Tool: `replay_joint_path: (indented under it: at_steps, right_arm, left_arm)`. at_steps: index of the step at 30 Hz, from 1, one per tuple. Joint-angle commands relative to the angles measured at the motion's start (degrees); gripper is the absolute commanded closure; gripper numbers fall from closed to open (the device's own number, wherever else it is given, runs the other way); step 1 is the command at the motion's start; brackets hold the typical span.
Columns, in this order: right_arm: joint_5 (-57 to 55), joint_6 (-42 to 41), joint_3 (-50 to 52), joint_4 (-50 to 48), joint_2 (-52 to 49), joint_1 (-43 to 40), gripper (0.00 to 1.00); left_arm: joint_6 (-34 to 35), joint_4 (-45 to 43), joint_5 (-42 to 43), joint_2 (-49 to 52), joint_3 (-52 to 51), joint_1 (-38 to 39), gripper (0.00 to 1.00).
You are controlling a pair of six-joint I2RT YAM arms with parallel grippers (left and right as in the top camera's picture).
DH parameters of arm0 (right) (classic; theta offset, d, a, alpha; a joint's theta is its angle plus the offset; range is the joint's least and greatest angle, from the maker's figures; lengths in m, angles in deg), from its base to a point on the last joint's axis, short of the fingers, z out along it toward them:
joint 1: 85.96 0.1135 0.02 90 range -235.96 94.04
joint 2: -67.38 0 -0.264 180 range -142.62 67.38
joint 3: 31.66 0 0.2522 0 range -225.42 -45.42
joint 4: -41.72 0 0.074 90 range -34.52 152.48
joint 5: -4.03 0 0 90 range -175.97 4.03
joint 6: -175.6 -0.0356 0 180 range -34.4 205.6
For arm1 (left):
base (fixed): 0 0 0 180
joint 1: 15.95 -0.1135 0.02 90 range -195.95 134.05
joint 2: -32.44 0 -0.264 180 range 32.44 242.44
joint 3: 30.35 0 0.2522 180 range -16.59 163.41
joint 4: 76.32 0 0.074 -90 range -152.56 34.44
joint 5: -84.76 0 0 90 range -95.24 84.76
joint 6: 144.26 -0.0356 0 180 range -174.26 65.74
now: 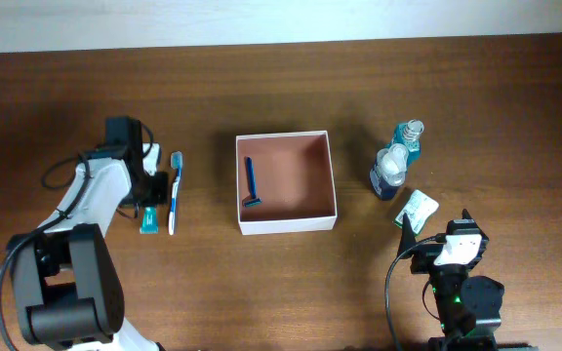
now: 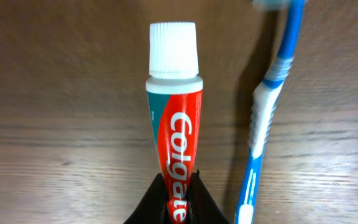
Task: Pack container
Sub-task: 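Lift the toothpaste with the left gripper and carry it over the box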
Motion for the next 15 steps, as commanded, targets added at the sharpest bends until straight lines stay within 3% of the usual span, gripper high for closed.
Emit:
replay_joint_path:
  at_steps: [1, 6, 12, 15]
  right_arm:
    - [-0.5, 0.1, 0.3, 0.4, 0.0, 0.0, 0.02]
    - [-0.5, 0.1, 0.3, 0.4, 0.0, 0.0, 0.01]
    - [-0.5, 0.1, 0.3, 0.4, 0.0, 0.0, 0.02]
    - [-0.5, 0.1, 0.3, 0.4, 0.0, 0.0, 0.02]
  left_arm:
    - [0.3, 1.8, -0.7, -1.7, 4.7, 0.1, 0.94]
    - [0.4, 4.5, 1.7, -4.1, 8.2, 0.1, 0.96]
    - [0.4, 4.4, 17.5, -7.8, 10.5, 0.1, 0.99]
    - [5.1, 4.4, 21.9, -9.9, 11.1, 0.1, 0.99]
